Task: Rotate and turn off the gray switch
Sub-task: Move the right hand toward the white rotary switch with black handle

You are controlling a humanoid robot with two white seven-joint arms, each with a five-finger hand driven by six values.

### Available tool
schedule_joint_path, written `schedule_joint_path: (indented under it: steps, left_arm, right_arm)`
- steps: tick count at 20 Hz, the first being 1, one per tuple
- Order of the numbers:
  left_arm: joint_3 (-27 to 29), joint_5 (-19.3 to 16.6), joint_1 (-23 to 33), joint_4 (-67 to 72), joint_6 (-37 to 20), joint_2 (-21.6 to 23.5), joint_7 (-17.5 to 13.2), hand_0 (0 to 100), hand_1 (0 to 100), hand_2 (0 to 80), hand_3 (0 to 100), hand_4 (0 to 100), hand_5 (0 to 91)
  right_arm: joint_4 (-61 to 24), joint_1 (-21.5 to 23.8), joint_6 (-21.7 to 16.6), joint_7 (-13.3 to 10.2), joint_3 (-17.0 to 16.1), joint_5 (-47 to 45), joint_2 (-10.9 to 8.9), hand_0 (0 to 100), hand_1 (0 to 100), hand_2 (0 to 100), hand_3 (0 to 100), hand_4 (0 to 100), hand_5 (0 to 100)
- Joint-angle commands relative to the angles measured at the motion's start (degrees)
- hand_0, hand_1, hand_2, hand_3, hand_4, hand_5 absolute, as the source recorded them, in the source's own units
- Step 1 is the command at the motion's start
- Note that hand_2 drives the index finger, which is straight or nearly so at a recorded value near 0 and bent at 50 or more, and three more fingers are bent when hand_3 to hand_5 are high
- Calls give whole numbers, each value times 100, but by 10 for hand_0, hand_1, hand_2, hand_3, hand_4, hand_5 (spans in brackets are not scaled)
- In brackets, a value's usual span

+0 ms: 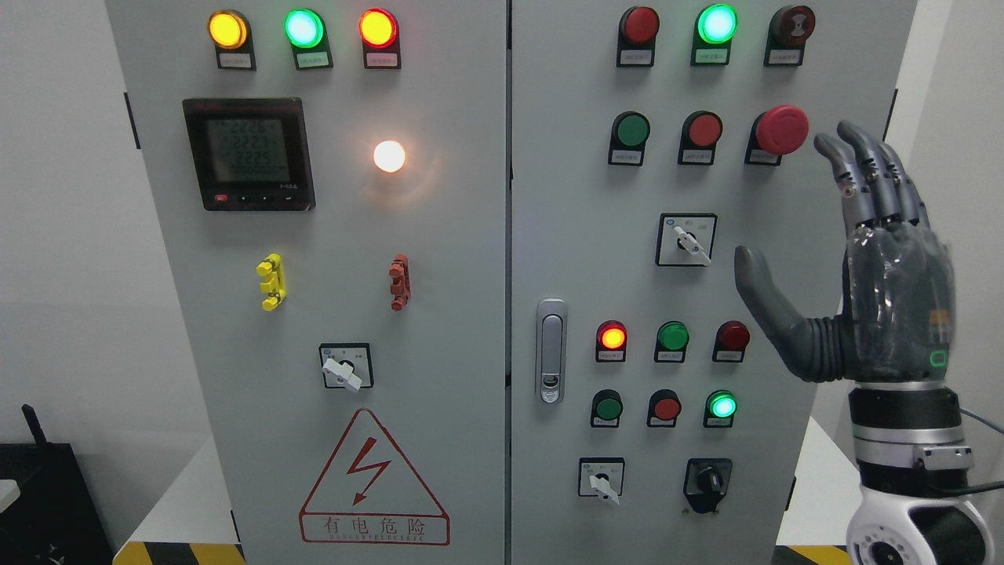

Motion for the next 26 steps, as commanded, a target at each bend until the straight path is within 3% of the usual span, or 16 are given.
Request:
schedule_joint_path:
  steps: [1, 11, 12, 13, 14, 15, 16, 17, 18, 19, 22, 26]
  left_arm:
    - [44, 114, -53, -141, 0, 7, -5, 120, 389, 0, 0, 0, 0]
    - [44, 114, -53, -141, 0, -2, -5, 120, 389, 0, 0, 0, 0]
    - [44, 114, -53, -141, 0, -2, -5, 120, 389, 0, 0, 0, 0]
    - [44, 114, -53, -141, 0, 7, -5, 120, 389, 0, 0, 0, 0]
    - [44, 114, -53, -141, 0, 7, -5, 120, 389, 0, 0, 0, 0]
    - [44, 114, -53, -141, 0, -2, -5, 120, 389, 0, 0, 0, 0]
    - [44, 114, -53, -141, 0, -2, -5, 120, 389, 0, 0, 0, 0]
    - [44, 114, -53, -141, 0, -2, -5, 120, 389, 0, 0, 0, 0]
    - [44, 114, -53, -141, 0, -2, -5, 120, 389, 0, 0, 0, 0]
    - [44, 114, -53, -141, 0, 7, -5, 120, 389, 0, 0, 0, 0]
    - [44, 114, -53, -141, 0, -2, -5, 120, 389, 0, 0, 0, 0]
    - [44, 114, -53, -141, 0, -2, -5, 120, 389, 0, 0, 0, 0]
  right_arm:
    - [14, -5, 3, 0, 0, 0, -5, 284, 128, 0, 27, 0, 0]
    - [14, -40, -6, -9, 9, 0, 4, 285, 128, 0, 58, 17, 0]
    - [14, -41, -6, -53, 9, 0, 4, 284, 131, 0, 101, 197, 162]
    - [14, -41, -6, -132, 9, 0, 4, 282, 139, 7, 149, 360, 388]
    - [14, -49, -6, -185, 9, 0, 4, 280, 148, 44, 284, 471, 548]
    - [14, -49, -6, -185, 0, 0, 4, 280, 159, 74, 440, 526, 596]
    - [14, -58, -14, -185, 0, 0, 4, 281, 165, 85, 482, 547, 613]
    - [14, -84, -15, -185, 0, 0, 4, 287, 182, 115, 611, 666, 728]
    - [6, -84, -15, -185, 0, 0, 4, 289, 185, 118, 613, 669, 735]
    - [5, -84, -15, -185, -8, 0, 4, 299, 218, 176, 715, 793, 894]
    - [-12, -84, 3, -194, -26, 0, 30, 276, 234, 261, 783, 875, 1000]
    - [-38, -85, 12, -132, -9, -9, 206, 231, 226, 334, 855, 943, 1000]
